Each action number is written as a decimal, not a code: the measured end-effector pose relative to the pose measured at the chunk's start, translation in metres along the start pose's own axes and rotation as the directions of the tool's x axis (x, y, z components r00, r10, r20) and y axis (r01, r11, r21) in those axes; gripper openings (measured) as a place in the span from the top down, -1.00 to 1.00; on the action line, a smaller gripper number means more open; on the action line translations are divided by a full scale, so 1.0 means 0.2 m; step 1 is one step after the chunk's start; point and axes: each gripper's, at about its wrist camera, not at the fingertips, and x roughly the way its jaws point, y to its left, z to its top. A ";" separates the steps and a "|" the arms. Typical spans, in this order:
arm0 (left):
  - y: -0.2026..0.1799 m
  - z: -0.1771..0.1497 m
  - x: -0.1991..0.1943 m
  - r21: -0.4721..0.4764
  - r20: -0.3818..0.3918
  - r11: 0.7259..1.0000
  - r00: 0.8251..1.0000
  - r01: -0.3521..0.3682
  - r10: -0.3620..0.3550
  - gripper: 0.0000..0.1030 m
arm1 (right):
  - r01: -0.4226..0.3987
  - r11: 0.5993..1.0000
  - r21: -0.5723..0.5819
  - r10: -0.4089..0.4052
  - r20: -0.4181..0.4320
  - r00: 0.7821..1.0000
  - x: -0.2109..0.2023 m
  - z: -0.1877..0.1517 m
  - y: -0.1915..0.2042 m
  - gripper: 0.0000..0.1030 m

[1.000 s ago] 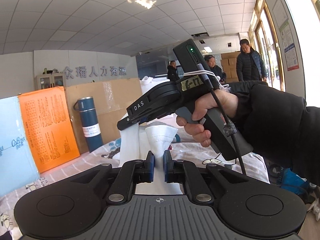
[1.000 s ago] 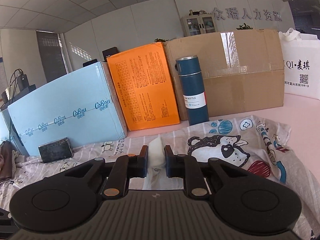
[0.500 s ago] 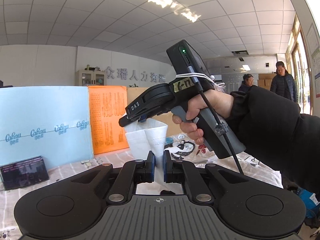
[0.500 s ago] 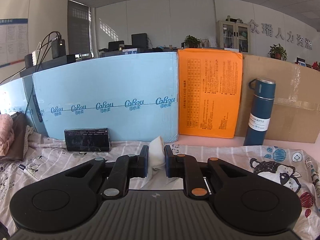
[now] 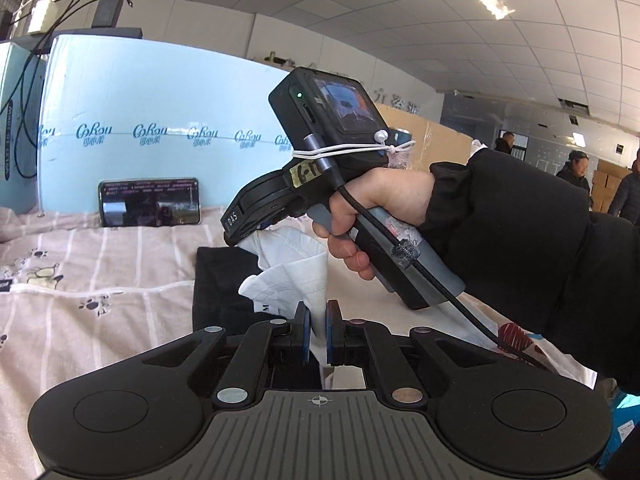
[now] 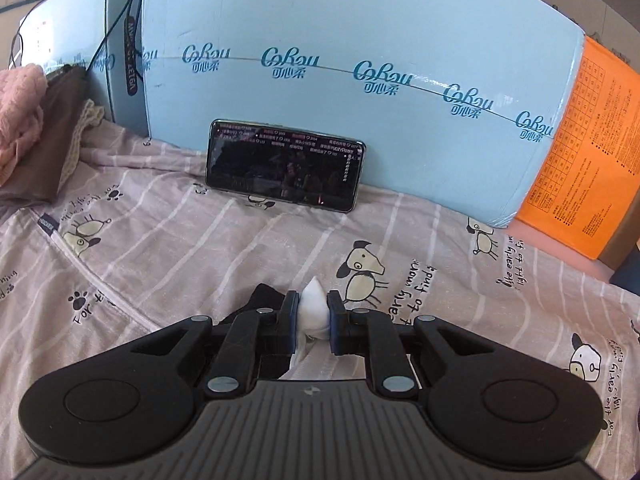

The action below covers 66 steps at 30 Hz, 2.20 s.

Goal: Fold clothes

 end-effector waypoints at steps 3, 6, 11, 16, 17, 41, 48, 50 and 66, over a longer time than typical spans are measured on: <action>0.04 -0.02 0.00 -0.018 -0.054 1.000 0.999 0.002 -0.003 0.88 | -0.012 1.000 -0.021 0.011 -0.027 1.000 0.05 -0.01 0.05 0.73; 0.07 -0.04 -0.01 -0.069 -0.078 0.998 0.997 0.010 -0.015 0.82 | -0.059 0.998 0.000 0.059 -0.018 0.998 0.03 0.02 0.05 0.46; 0.14 -0.08 -0.01 -0.152 -0.117 0.988 0.992 0.020 -0.038 0.63 | -0.198 0.971 0.135 0.188 0.083 0.979 -0.10 0.08 -0.08 -0.33; 0.21 -0.09 -0.02 -0.286 -0.115 0.956 0.989 0.060 -0.097 -0.04 | -0.286 0.923 0.257 0.260 0.129 0.957 -0.20 0.01 -0.25 -0.45; 0.23 -0.09 -0.02 -0.309 -0.114 0.948 0.987 0.073 -0.113 -0.16 | -0.302 0.911 0.281 0.274 0.138 0.952 -0.21 -0.01 -0.29 -0.45; 0.25 -0.08 -0.02 -0.273 -0.147 0.958 0.988 -0.090 0.051 0.76 | -0.465 0.778 0.422 0.445 0.152 0.882 -0.06 -0.05 -0.32 -0.58; 0.25 -0.04 -0.07 -0.225 -0.139 0.947 0.970 -0.227 0.200 0.50 | -0.207 0.890 0.407 0.167 0.131 0.977 -0.31 -0.07 -0.45 -0.69; 0.27 -0.03 -0.09 -0.254 -0.133 0.939 0.970 -0.231 0.202 -0.07 | -0.140 0.906 0.399 0.103 0.113 0.988 -0.35 -0.10 -0.48 -0.72; 0.42 -0.10 -0.21 -0.756 -0.148 0.651 0.987 -0.074 -0.060 -0.62 | -0.104 0.851 0.515 0.068 0.089 0.994 -0.58 -0.45 -0.72 -0.84</action>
